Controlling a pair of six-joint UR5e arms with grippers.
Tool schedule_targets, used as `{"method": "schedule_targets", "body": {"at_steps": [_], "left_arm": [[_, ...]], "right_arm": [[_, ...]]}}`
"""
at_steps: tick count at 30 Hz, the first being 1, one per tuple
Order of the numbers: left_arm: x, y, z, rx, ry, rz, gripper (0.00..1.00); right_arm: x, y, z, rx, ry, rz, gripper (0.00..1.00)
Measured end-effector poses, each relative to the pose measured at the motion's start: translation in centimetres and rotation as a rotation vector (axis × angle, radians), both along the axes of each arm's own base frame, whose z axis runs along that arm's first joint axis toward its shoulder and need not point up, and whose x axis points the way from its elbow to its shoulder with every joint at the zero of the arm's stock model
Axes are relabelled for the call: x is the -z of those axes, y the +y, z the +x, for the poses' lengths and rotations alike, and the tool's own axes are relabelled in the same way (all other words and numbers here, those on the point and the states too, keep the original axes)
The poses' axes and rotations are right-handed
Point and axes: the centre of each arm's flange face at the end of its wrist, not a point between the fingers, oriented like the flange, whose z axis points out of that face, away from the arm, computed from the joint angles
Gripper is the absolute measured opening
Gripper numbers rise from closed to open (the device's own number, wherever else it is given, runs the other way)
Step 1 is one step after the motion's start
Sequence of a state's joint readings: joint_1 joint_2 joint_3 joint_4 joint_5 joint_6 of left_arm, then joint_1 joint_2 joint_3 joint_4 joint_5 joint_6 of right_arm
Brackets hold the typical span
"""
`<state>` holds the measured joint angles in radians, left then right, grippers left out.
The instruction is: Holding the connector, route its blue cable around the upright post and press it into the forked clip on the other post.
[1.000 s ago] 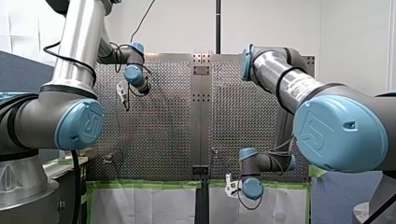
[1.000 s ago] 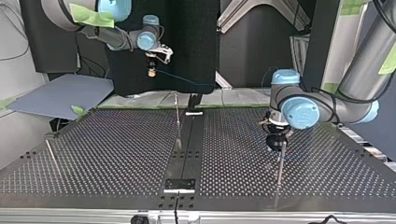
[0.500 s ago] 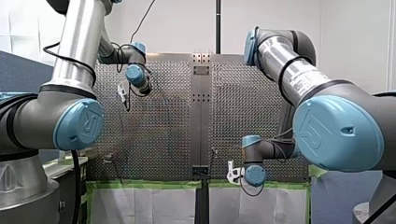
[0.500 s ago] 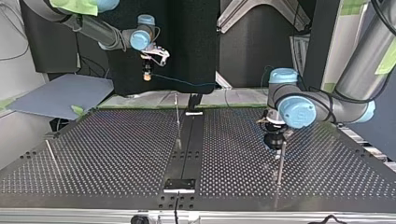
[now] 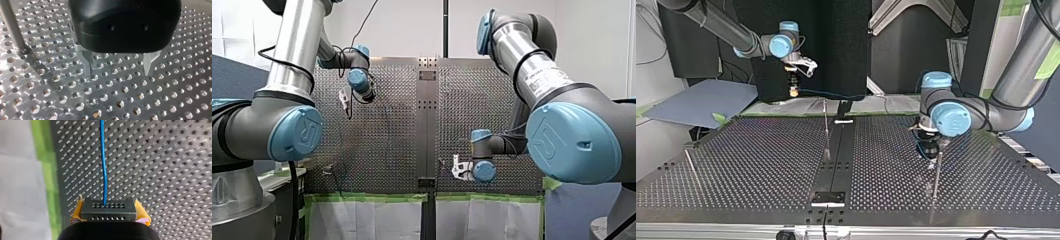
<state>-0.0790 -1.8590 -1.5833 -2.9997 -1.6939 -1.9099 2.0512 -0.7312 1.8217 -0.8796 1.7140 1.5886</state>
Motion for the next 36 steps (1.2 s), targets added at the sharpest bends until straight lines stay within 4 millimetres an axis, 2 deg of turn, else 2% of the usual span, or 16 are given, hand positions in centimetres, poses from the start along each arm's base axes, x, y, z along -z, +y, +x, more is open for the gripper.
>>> {"method": "schedule_targets", "body": {"at_steps": [14, 25, 36], "left_arm": [[0.4, -0.6, -1.9, -0.040, 0.093, 0.031, 1.00], [-0.4, 1.1, -4.6, -0.135, 0.108, 0.071, 1.00], [1.2, 2.3, -6.2, -0.167, 0.166, 0.104, 1.00]], "right_arm": [[-0.4, -0.1, 0.3, -0.030, -0.015, -0.004, 0.00], [-0.3, 0.0, 0.5, -0.040, -0.021, -0.006, 0.00], [-0.1, 0.4, 0.5, -0.044, -0.020, -0.004, 0.00]]}}
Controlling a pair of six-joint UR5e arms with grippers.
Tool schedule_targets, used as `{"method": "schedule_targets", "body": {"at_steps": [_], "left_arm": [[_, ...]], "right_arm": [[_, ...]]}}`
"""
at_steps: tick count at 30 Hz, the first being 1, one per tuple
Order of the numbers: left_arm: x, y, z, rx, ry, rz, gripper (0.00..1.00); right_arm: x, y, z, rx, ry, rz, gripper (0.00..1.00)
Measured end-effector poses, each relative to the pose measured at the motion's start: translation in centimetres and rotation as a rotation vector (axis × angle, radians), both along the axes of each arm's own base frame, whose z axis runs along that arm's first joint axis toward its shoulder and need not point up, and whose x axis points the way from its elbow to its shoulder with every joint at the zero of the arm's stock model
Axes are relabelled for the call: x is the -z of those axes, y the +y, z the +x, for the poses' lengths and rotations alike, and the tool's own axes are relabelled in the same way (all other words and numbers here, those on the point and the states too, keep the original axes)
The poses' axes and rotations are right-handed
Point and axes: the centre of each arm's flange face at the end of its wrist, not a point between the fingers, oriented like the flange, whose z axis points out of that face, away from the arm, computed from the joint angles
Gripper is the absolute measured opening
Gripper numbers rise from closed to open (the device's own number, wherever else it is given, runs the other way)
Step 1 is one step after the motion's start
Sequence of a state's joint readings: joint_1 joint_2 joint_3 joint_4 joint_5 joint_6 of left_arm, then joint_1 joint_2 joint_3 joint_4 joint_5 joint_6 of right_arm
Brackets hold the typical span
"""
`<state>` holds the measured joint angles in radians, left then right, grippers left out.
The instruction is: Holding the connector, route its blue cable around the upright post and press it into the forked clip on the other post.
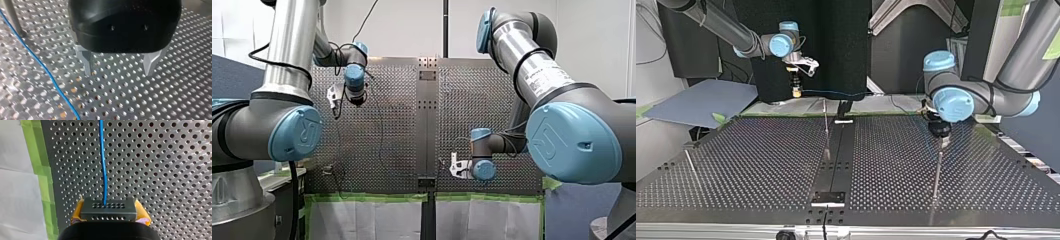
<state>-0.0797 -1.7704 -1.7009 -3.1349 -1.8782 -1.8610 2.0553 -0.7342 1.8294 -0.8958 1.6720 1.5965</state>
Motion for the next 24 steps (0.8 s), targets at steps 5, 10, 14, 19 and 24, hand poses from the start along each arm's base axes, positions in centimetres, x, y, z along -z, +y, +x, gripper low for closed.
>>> {"method": "schedule_targets", "body": {"at_steps": [5, 10, 14, 19, 24], "left_arm": [[-0.1, 0.2, -1.4, -0.008, 0.004, 0.012, 1.00], [-0.3, 0.3, -3.0, -0.001, 0.008, 0.027, 1.00], [-0.4, 0.4, -4.4, 0.005, 0.015, 0.037, 1.00], [-0.9, 0.7, -6.3, 0.003, 0.027, 0.042, 1.00], [-2.4, 0.9, -7.2, 0.002, 0.021, 0.051, 1.00]], "right_arm": [[0.1, 0.1, -0.1, -0.002, -0.005, -0.002, 0.00], [0.1, 0.0, -0.2, 0.000, -0.006, -0.002, 0.00], [0.1, 0.0, -0.2, -0.001, -0.007, -0.001, 0.00], [0.1, 0.0, -0.3, -0.001, -0.007, 0.002, 0.00], [0.1, 0.0, -0.3, 0.001, -0.007, 0.004, 0.00]]}}
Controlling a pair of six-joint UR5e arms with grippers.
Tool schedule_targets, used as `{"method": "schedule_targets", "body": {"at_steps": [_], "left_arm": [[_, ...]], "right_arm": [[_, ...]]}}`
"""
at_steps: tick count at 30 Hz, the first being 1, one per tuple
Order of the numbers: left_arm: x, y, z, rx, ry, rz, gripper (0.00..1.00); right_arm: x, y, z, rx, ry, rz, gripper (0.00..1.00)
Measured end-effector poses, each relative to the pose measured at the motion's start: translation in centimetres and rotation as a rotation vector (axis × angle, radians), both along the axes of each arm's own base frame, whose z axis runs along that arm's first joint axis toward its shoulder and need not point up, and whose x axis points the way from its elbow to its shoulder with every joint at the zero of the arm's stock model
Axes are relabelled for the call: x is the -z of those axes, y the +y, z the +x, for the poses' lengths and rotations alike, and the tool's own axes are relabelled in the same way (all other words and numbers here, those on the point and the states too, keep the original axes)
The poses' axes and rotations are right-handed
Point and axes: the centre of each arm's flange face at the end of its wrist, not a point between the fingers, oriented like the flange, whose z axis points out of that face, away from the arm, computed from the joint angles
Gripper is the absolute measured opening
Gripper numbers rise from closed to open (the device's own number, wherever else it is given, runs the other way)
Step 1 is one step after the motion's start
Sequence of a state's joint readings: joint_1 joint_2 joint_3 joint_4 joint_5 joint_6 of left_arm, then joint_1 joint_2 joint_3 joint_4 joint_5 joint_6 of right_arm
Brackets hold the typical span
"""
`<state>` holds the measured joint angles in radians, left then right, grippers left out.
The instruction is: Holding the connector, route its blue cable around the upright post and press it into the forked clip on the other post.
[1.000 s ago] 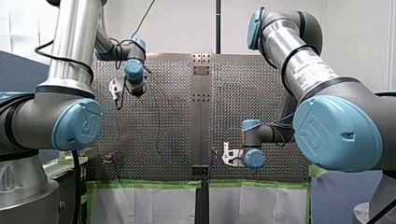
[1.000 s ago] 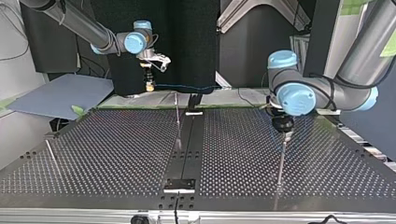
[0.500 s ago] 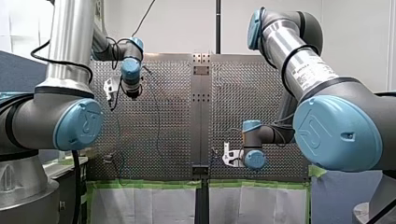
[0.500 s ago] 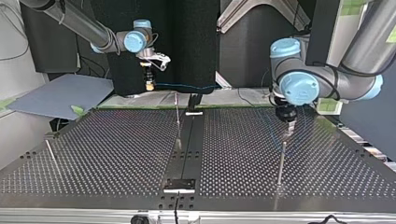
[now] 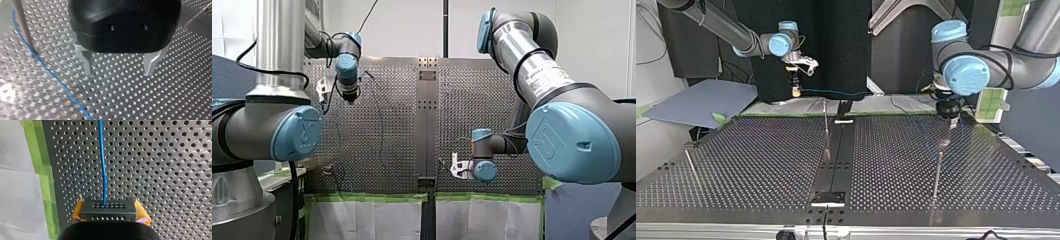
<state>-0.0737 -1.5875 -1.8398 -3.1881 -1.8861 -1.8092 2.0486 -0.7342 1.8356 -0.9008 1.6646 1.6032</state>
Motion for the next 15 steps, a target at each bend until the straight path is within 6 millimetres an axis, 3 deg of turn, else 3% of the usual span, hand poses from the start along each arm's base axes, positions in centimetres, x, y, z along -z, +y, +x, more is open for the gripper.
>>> {"method": "schedule_targets", "body": {"at_steps": [15], "left_arm": [[-9.4, 0.6, -2.5, -0.021, -0.089, 0.074, 1.00]], "right_arm": [[0.0, 0.0, -0.1, 0.001, 0.002, 0.004, 0.00]]}}
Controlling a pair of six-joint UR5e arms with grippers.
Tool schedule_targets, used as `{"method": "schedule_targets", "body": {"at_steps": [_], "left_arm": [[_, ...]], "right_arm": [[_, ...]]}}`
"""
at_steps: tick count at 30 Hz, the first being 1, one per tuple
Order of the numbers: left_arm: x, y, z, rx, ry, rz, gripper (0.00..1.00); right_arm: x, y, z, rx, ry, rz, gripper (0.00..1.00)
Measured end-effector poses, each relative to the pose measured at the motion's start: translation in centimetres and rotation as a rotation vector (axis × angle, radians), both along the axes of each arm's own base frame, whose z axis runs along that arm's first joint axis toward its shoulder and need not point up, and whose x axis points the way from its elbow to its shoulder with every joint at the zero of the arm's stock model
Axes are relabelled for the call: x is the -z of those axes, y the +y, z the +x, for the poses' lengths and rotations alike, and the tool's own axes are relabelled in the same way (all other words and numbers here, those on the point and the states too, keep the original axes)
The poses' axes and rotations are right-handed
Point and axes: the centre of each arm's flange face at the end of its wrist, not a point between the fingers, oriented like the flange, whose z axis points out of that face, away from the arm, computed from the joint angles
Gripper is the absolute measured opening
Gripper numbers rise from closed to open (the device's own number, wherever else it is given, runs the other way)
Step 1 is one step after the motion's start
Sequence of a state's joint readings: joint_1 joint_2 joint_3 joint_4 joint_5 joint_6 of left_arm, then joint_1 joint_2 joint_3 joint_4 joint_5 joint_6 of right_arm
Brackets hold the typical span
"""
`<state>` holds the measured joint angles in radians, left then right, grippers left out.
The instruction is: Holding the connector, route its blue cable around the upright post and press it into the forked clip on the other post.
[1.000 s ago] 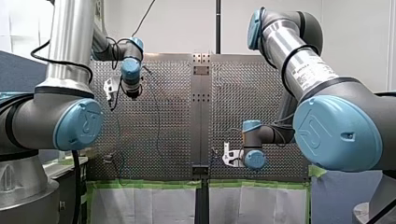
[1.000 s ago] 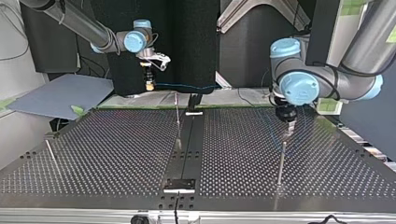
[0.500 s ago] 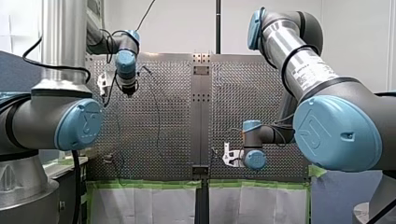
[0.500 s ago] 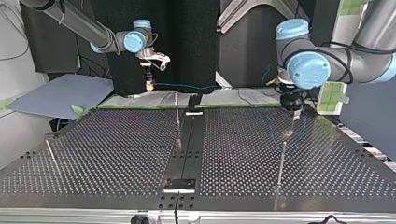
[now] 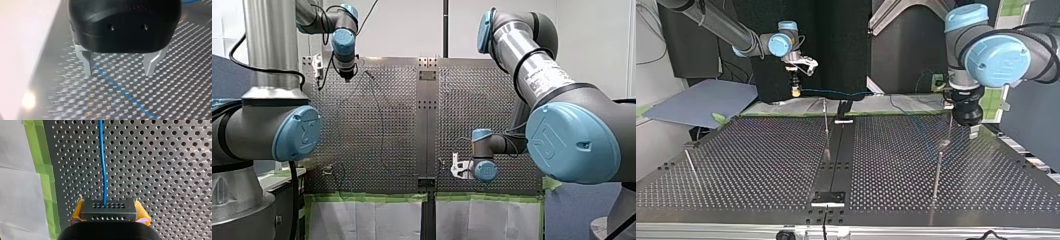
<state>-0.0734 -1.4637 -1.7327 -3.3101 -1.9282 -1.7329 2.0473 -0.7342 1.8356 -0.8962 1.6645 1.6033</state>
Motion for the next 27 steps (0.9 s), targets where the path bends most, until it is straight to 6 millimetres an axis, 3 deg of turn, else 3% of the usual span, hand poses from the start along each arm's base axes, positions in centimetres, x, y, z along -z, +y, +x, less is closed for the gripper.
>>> {"method": "schedule_targets", "body": {"at_steps": [6, 17, 21, 27], "left_arm": [[-4.2, 0.2, -1.6, -0.003, -0.043, 0.028, 1.00], [-12.2, -1.3, -6.2, 0.125, -0.129, 0.085, 1.00], [-13.5, -1.8, -6.9, 0.160, -0.136, 0.086, 1.00], [-13.9, -2.9, -6.2, 0.209, -0.098, 0.091, 1.00]], "right_arm": [[0.0, 0.0, 0.0, 0.000, 0.000, 0.000, 0.00], [0.0, -0.1, -0.1, 0.005, -0.016, 0.004, 0.00], [0.0, -0.2, -0.1, 0.001, -0.029, 0.009, 0.00], [0.0, -0.1, -0.1, -0.001, -0.033, 0.012, 0.00]]}}
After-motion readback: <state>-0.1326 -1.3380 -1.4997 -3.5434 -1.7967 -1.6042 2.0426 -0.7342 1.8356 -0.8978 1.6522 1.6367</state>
